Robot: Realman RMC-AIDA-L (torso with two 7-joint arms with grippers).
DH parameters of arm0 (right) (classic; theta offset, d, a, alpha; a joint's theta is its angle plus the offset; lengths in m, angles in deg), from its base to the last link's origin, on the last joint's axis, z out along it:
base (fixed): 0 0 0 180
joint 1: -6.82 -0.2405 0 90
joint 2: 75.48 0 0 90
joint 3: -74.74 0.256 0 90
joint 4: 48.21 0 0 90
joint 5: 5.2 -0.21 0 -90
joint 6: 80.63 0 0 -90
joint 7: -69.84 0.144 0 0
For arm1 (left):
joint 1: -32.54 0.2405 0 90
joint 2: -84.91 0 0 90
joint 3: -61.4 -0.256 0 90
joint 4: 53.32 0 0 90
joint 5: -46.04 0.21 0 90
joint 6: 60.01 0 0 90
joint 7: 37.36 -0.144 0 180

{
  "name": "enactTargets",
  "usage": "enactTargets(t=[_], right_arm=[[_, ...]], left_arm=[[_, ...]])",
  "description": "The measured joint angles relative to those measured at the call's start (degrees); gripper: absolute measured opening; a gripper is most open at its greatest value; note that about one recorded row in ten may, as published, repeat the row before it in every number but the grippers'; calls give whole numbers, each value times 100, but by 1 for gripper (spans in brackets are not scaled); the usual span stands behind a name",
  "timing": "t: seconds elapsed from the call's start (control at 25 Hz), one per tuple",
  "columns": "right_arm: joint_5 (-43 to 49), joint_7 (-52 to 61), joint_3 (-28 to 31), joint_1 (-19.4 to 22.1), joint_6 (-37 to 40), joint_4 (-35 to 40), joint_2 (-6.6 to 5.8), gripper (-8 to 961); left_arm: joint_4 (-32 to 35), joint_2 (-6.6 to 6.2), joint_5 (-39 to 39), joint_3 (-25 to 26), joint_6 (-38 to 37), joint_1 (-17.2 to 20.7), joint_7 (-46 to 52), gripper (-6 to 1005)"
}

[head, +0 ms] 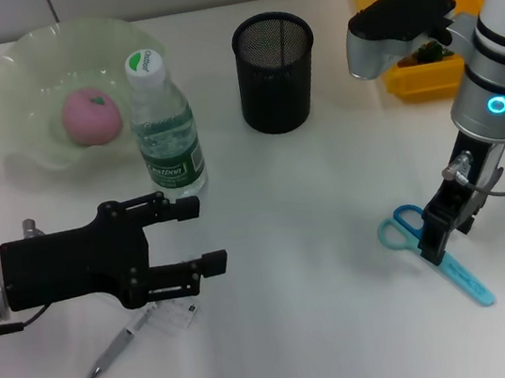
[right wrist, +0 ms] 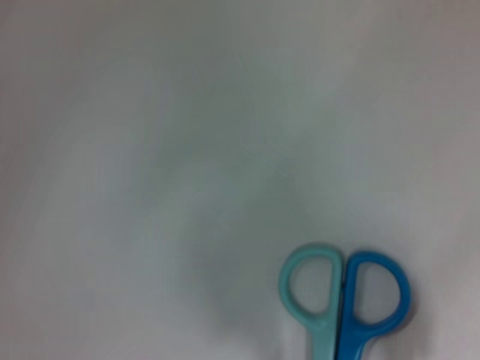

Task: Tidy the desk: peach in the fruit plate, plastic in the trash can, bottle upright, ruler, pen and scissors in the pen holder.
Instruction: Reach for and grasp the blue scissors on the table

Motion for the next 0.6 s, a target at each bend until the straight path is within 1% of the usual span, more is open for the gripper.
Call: enactTargets(t=[0.24, 0.44, 0.6], right_arm=[[-45, 29, -84, 18, -81, -4, 0, 617], [-369, 35, -84, 68, -207, 1, 4, 617], [-390, 38, -82, 71, -204, -16, 6, 617]], left_arm=[[0, 2, 0, 34, 6, 3, 0, 795], [0, 0, 0, 35, 31, 4, -11, 795], [0, -4, 0, 35, 71, 4, -18, 795]])
